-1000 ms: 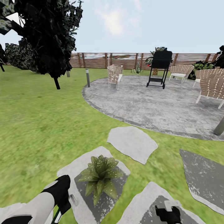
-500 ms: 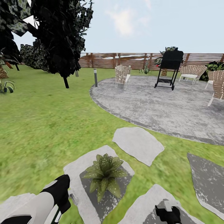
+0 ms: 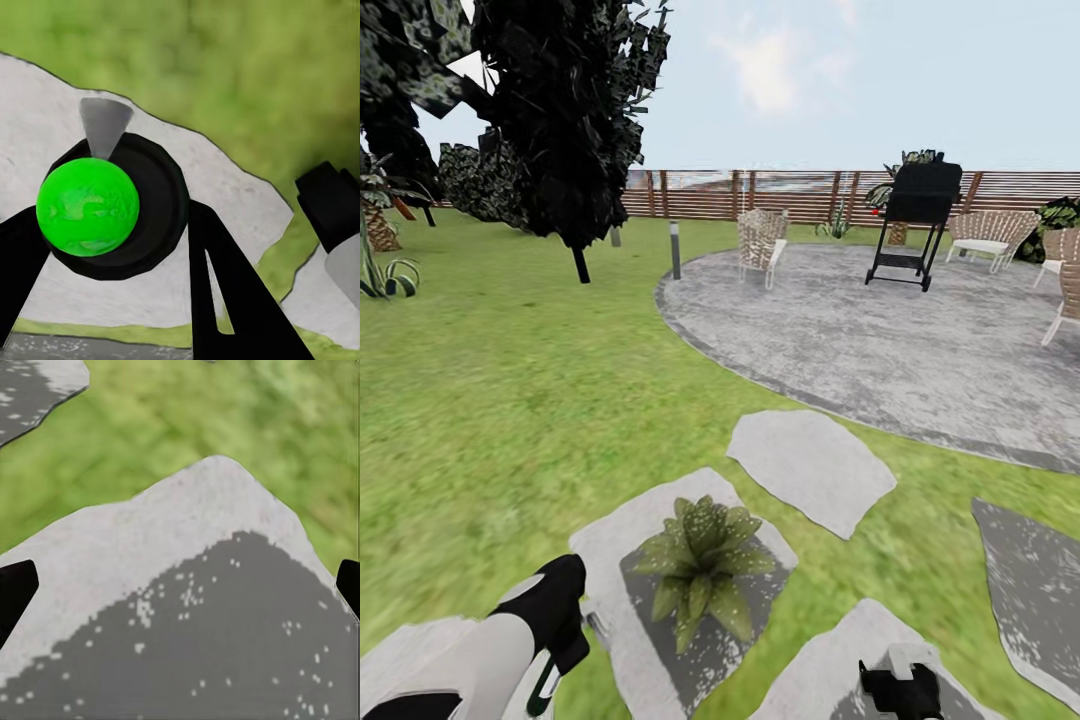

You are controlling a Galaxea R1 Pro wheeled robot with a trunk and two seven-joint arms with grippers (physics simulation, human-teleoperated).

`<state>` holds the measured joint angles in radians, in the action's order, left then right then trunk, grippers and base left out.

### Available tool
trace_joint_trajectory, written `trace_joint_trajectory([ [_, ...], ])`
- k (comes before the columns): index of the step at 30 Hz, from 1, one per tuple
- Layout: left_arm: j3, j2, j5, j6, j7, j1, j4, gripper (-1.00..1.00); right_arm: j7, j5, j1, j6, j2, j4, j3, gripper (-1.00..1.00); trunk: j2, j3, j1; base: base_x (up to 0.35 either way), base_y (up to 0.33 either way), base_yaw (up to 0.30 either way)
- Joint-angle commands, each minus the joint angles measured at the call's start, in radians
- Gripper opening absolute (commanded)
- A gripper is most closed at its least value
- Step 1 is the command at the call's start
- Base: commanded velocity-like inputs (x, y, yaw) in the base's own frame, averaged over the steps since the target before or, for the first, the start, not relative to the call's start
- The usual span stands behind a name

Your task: Pick up the pesticide atomizer in the garden and spray insectifuge to fully cover both potted plants in the garden.

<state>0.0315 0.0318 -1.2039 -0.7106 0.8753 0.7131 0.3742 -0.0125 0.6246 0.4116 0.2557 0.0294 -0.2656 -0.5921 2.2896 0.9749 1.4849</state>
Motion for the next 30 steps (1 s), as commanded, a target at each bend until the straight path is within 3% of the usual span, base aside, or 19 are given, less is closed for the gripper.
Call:
trace_joint_trajectory([
  [1,0.003,0.001,-0.005,-0.006,0.007,0.000,0.005,-1.00,-0.001,0.011,0.001,0.005,0.000,0.002,-0.008,1.00,0.000,0.001,0.000,0.199,-0.156,0.000],
  [7,0.001,0.008,-0.005,-0.006,0.005,0.000,0.002,-1.00,-0.001,0.011,0.001,0.005,0.000,0.002,-0.008,1.00,0.000,0.001,0.000,0.115,-0.079,0.000],
  [12,0.001,0.009,-0.002,-0.006,-0.085,-0.036,-0.010,-1.00,-0.001,0.011,0.001,0.005,0.000,0.002,-0.008,1.00,0.000,0.001,0.000,0.006,-0.004,0.046],
  [15,0.003,0.007,-0.001,-0.006,-0.095,-0.040,-0.007,-1.00,-0.001,0.011,0.001,0.005,-0.001,0.002,-0.008,1.00,0.000,0.001,0.000,0.000,0.000,0.237],
  [16,0.015,0.005,-0.001,-0.006,-0.096,-0.040,-0.004,-1.00,-0.001,0.011,0.001,0.005,-0.001,0.002,-0.008,1.00,0.000,0.001,0.000,0.000,0.000,0.263],
  [19,0.098,0.002,0.002,-0.004,-0.097,-0.041,0.002,-1.00,-0.001,0.011,0.001,0.005,-0.001,0.002,-0.008,1.00,0.000,0.001,0.000,0.000,0.000,0.098],
  [30,0.117,-0.006,0.004,0.002,-0.097,-0.041,-0.012,-1.00,-0.001,0.011,0.001,0.005,-0.001,0.002,-0.008,1.00,0.000,0.001,0.000,0.073,-0.084,0.005],
])
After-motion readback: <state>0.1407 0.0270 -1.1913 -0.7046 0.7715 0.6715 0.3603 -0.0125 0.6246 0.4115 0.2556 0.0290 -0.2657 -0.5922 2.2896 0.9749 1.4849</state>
